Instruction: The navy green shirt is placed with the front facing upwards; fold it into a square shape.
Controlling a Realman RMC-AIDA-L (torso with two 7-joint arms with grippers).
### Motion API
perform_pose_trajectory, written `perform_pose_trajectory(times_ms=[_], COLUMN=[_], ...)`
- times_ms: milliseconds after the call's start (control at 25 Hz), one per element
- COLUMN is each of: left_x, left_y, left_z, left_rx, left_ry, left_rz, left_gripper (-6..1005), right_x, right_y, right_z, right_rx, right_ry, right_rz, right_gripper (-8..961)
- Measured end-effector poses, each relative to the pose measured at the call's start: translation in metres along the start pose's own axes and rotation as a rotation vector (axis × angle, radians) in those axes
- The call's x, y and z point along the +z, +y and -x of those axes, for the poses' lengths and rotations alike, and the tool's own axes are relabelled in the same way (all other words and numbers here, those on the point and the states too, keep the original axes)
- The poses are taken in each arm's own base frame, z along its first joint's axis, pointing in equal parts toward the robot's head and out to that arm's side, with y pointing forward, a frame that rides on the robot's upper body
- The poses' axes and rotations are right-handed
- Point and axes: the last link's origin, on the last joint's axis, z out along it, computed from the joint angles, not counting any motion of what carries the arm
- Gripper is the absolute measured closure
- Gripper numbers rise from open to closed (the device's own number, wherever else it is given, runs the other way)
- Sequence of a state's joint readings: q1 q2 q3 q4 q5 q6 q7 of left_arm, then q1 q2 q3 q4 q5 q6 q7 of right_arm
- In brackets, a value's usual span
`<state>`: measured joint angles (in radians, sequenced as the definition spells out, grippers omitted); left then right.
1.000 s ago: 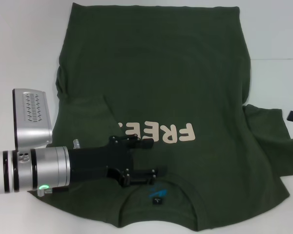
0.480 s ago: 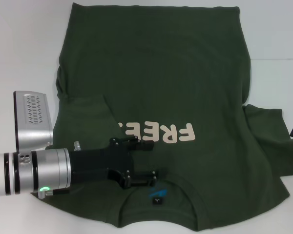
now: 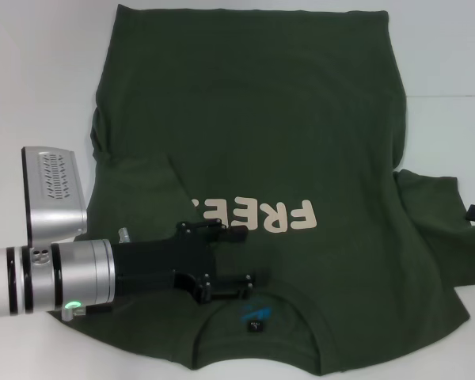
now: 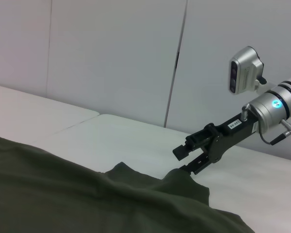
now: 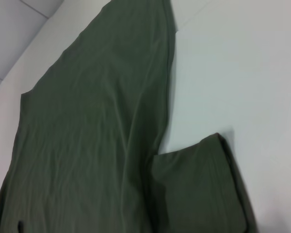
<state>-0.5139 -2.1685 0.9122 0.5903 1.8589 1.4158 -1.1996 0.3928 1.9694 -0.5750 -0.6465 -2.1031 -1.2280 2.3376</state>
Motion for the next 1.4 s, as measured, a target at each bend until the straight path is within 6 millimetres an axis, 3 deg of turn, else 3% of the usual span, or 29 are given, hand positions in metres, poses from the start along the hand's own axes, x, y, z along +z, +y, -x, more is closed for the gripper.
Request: perform_pose_trajectory(times_ms=[440, 880, 960, 1400], left_x=[0.0002, 0.0003, 0.0003, 0.0003], left_y=[0.0005, 0.0012, 0.0013, 0.0012], left_z=[0.0005, 0.0024, 0.0024, 0.0024], left_rx=[-0.004, -0.016, -0.016, -0.016], left_ry=[0.003, 0.005, 0.005, 0.005], left_rz=[0.0, -0.002, -0.002, -0.002], left_gripper=[218, 217, 218, 218], right_x=[0.006, 0.005, 0.0056, 0.0013], right_y=[0.0039, 0.0008, 0.0008, -0.0029], right_z=[-0.0019, -0.0079, -0.0087, -0.0074], right_rx=[-0.004, 0.026, 0.028, 0.043], right_ry=[0.014, 0.001, 0.003, -0.042], right_rz=[0.017, 0.033, 0.035, 0.046], right_gripper=[41, 252, 497, 952])
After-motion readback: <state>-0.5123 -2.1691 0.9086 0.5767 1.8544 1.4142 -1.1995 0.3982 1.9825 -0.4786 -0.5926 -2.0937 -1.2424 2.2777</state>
